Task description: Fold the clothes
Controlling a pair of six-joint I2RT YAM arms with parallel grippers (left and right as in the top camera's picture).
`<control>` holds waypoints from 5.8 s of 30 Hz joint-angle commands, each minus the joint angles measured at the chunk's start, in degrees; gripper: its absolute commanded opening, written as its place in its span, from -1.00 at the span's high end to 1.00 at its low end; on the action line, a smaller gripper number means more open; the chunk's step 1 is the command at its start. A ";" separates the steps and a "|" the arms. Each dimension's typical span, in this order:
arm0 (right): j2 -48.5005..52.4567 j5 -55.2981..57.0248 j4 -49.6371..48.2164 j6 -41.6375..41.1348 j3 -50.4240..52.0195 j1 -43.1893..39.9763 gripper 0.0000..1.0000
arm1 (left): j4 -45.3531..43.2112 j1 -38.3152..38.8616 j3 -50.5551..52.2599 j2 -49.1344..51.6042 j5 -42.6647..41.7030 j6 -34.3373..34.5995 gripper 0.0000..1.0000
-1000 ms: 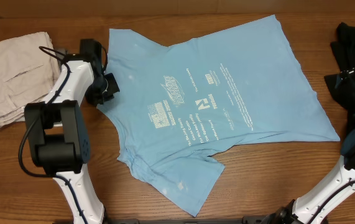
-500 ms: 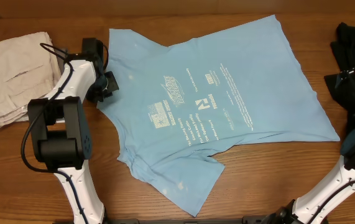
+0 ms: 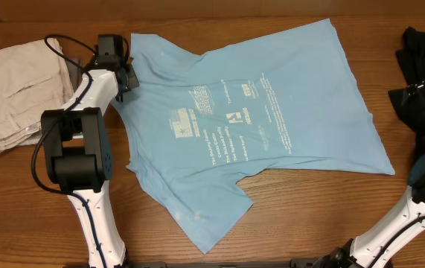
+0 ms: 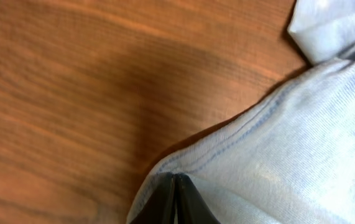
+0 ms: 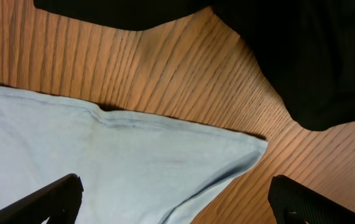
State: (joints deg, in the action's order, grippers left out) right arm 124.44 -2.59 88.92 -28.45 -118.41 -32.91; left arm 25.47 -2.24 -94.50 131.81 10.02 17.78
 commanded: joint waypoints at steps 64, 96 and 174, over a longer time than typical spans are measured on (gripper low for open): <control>-1.75 -0.11 -0.13 0.20 -1.29 -0.04 -1.00 | -3.28 7.93 -29.33 26.14 -9.31 1.51 0.92; -1.75 -0.11 -0.13 0.22 -1.29 -0.04 -1.00 | 43.54 9.99 -46.47 -16.15 -2.95 2.21 0.91; -26.60 2.56 -40.09 -9.79 63.47 -1.99 0.16 | 50.25 20.28 -4.85 -25.22 -13.00 6.27 0.87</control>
State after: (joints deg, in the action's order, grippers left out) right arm 98.21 -1.02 49.89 -37.45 -55.81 -34.52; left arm 76.07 17.65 -100.90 106.19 -2.35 22.61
